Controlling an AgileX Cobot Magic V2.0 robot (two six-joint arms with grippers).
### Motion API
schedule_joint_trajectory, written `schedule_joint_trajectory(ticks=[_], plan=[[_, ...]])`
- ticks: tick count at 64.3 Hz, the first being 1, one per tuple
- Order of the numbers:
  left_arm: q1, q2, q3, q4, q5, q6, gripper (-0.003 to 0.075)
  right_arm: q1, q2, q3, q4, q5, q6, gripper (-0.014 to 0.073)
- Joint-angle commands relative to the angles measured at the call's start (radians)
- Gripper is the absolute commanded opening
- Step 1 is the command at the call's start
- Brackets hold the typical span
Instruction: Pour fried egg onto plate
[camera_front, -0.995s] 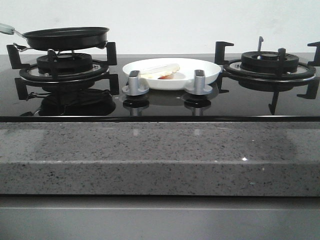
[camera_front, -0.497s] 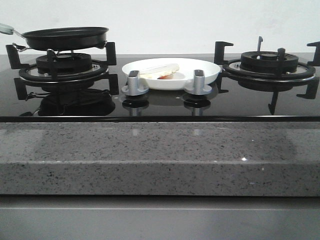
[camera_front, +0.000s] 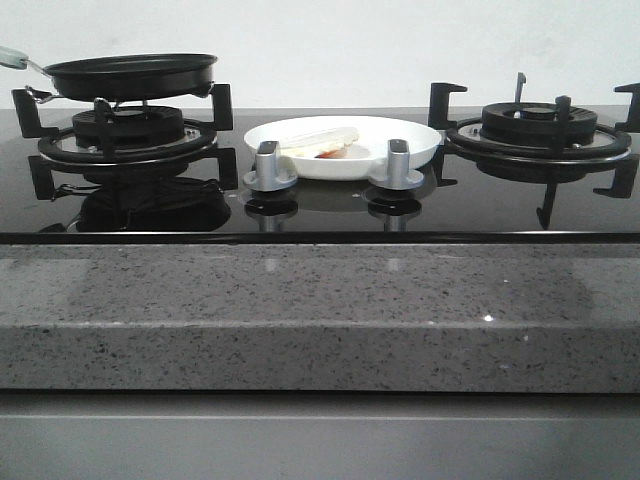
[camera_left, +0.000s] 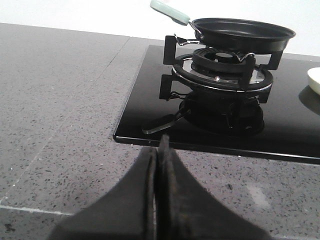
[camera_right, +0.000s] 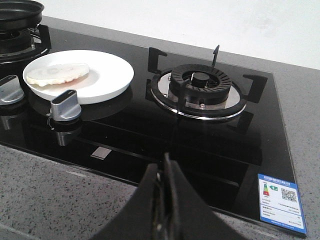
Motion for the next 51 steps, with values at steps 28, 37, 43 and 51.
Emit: schedule_joint_trajectory(ticks=[28,37,43,51], plan=[[-0.001,-0.020,0.006,-0.009,-0.089,-0.009,-0.0019,-0.018,-0.006,0.043,-0.017,-0.209,-0.001,-0.0058],[-0.001,-0.020,0.006,-0.009,-0.089,-0.009,-0.0019,-0.107,-0.089,0.182,-0.017,-0.364,0.002,-0.0058],[-0.001,-0.020,0.006,-0.009,-0.089,-0.009,-0.0019,-0.171,-0.170,0.249,-0.017,-0.345,0.002,-0.0058],[-0.001,-0.020,0.006,-0.009,-0.089,-0.009,-0.0019,-0.221,-0.266,0.301,-0.017,-0.270,0.003,-0.0058]])
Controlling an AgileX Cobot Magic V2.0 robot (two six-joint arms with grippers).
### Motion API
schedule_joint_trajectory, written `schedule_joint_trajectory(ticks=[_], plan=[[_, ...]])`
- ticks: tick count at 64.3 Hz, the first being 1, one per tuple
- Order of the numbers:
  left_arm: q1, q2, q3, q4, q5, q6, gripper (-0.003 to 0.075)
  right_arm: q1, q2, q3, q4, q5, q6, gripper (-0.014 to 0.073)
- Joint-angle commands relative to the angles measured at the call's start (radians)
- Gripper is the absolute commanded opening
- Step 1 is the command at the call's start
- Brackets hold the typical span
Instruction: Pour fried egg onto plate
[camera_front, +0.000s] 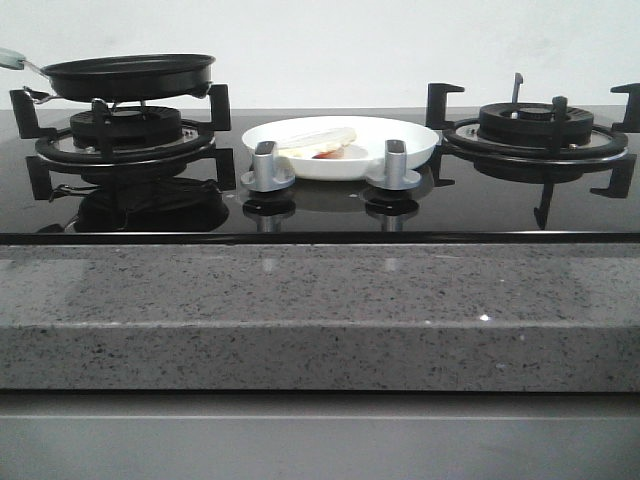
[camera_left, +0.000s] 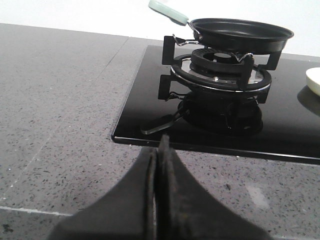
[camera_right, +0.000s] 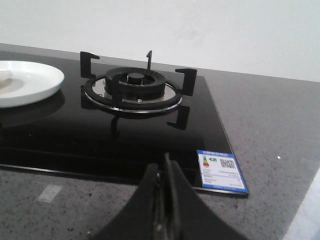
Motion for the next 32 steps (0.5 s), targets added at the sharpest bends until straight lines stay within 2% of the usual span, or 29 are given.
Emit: schedule_joint_trajectory(ticks=[1,10,17,32], plan=[[-0.001,-0.020,0.006,-0.009,-0.089,-0.009,-0.0019,-0.024,-0.043,-0.002,-0.010,-0.036,0.003,-0.0058],[-0.001,-0.018,0.006,-0.009,-0.089,-0.009,-0.0019,-0.025,-0.047,0.027,-0.010,-0.034,0.006,-0.0058],[-0.001,-0.017,0.006,-0.009,-0.089,-0.009,-0.0019,-0.025,-0.047,0.076,-0.010,-0.097,0.026,-0.0058],[-0.001,-0.017,0.006,-0.009,-0.089,-0.009,-0.0019,-0.025,-0.047,0.074,-0.011,-0.077,0.045,-0.0058]])
